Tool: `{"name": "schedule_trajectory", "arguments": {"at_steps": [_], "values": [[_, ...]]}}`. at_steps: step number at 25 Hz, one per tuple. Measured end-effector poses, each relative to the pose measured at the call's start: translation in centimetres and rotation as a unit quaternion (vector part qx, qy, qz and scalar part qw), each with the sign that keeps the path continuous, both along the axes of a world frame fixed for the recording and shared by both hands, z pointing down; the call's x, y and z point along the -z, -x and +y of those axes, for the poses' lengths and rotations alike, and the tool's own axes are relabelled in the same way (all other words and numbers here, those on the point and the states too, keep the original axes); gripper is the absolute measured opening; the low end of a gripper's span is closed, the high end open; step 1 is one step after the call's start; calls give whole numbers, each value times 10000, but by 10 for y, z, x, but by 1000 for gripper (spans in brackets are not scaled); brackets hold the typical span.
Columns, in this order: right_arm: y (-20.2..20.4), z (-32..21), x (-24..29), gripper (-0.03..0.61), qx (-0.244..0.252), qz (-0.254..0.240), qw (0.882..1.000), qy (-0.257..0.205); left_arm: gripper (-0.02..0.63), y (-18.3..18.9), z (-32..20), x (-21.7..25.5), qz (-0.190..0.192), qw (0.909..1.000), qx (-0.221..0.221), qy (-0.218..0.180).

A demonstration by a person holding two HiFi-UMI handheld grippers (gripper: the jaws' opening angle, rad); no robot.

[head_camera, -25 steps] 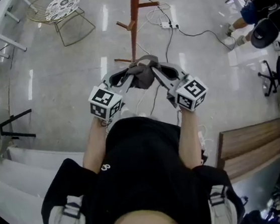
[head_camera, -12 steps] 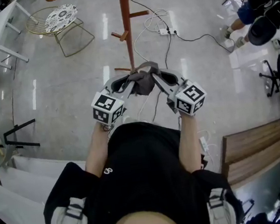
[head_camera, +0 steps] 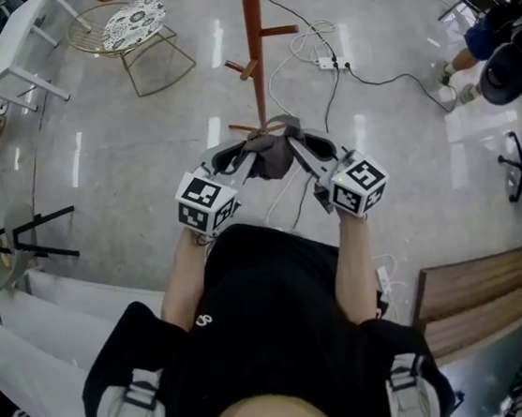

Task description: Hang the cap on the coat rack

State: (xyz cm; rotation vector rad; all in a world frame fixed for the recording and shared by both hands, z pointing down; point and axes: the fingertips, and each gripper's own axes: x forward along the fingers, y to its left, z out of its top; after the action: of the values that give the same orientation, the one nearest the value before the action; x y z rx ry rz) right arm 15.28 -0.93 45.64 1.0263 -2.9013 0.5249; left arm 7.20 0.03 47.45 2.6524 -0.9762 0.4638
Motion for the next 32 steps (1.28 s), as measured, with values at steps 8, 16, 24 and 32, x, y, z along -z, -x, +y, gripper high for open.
{"name": "schedule_trajectory", "arguments": {"at_steps": [8,16,24,32], "values": [[54,-58,-2,31,120,22,9999,86,66,53,-57,-4,-3,10000,95,27],[82,-115,-16,31,-204,400,9985,304,66,80,-122,-24,195,9989,-368,214],[82,-148,-39,31,-819,741,9920,610,66,79,-165,-48,226,9952,-908,278],[73,-157,-63,40,-1355,864,9838,796,66,66,-184,-73,46,9895,-1370,457]]}}
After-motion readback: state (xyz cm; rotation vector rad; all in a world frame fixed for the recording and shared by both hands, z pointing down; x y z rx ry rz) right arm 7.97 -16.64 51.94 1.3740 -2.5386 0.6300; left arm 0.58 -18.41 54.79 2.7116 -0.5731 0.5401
